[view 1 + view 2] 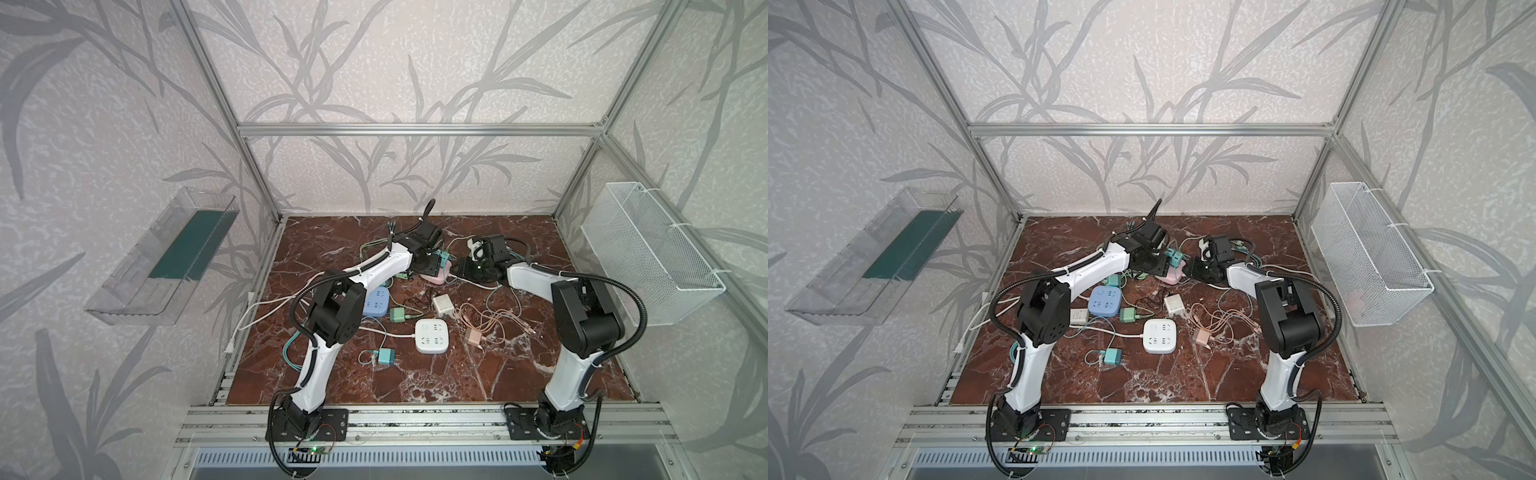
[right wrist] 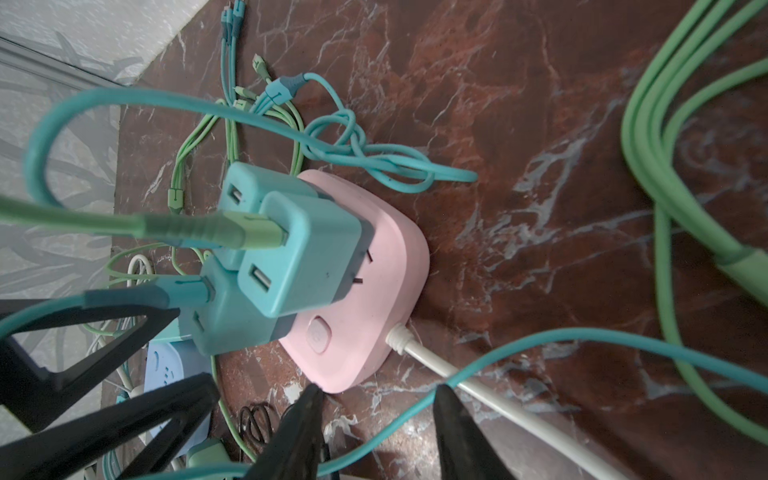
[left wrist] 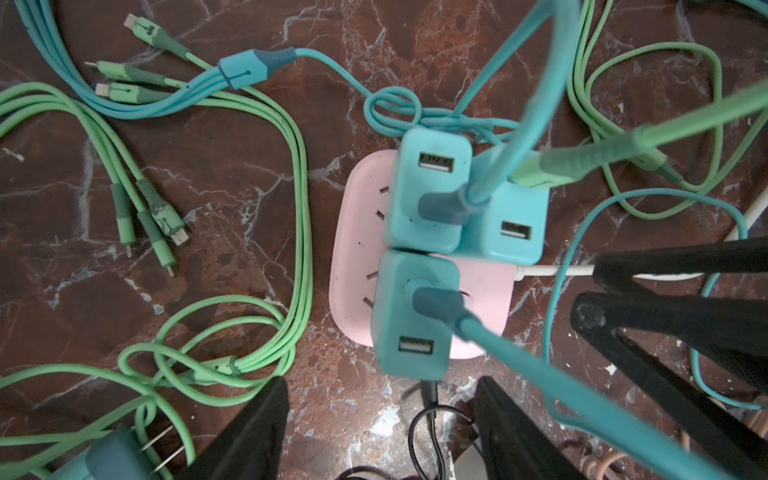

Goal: Pull the plug off the socket

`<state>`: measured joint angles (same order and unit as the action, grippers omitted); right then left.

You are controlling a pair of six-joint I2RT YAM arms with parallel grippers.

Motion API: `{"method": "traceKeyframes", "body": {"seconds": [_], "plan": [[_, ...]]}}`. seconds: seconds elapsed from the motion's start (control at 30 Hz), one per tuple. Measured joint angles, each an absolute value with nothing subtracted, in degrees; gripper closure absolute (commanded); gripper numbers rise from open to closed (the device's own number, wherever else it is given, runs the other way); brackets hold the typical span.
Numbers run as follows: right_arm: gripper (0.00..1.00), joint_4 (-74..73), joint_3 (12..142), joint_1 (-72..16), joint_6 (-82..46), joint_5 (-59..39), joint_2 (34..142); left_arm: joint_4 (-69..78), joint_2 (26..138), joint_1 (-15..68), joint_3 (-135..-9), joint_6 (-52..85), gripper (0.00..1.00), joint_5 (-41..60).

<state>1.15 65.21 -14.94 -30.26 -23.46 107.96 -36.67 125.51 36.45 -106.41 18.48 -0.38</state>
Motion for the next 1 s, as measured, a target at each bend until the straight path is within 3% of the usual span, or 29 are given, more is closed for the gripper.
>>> {"method": "traceKeyframes", "body": {"seconds": [0.37, 1.0], "plan": [[0.52, 2.09, 69.6, -14.94, -28.18, -24.56, 112.18, -36.25, 130.32, 36.42, -109.69, 18.48, 0.35, -1.41], [0.49, 7.01, 75.4, -14.94, -24.75, -27.03, 116.49, -35.75, 133.93, 37.12, -115.09, 18.52, 0.64, 0.49]]}}
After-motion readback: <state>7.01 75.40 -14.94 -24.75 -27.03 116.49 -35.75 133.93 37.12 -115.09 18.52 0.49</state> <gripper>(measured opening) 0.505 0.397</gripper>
